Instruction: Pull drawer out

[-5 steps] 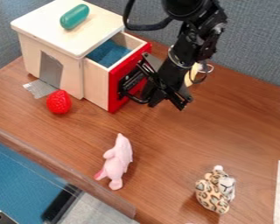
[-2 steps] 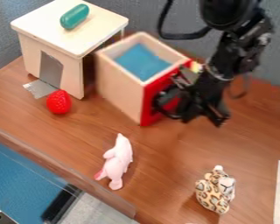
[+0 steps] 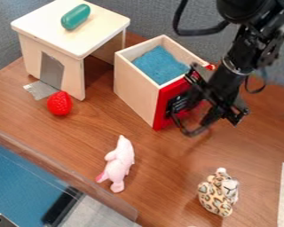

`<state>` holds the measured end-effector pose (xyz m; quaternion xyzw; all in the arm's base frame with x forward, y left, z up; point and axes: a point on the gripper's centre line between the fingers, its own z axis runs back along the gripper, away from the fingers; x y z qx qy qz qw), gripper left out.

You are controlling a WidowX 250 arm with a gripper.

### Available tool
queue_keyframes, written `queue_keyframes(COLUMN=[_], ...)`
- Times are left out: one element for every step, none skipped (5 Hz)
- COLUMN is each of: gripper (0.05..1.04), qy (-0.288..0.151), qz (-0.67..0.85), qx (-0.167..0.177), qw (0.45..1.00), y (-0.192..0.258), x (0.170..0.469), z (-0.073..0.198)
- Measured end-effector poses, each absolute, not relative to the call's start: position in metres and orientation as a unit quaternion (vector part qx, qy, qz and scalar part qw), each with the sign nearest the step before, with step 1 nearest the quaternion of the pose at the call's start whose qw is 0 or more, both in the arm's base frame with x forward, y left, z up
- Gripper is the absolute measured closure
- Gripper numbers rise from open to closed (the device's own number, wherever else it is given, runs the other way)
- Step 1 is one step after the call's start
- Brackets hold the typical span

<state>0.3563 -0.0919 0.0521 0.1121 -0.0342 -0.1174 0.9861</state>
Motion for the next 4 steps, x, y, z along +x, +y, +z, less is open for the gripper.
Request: queue_keyframes(gripper=[0.114, 0.081, 0.083, 0.083], qy=[-0.030, -0.021, -0.041, -0.037], qz=[-0.099, -0.096, -0.094, -0.101], qx=[0.099, 0.079, 0.043, 0.035], qw=[0.990, 0.992, 0.994, 0.994], y=[-0.086, -0.085, -0.080, -0.076], x=[0.361, 0.359, 0.358, 0.358], z=[0.058, 0.061, 0.090, 0.098])
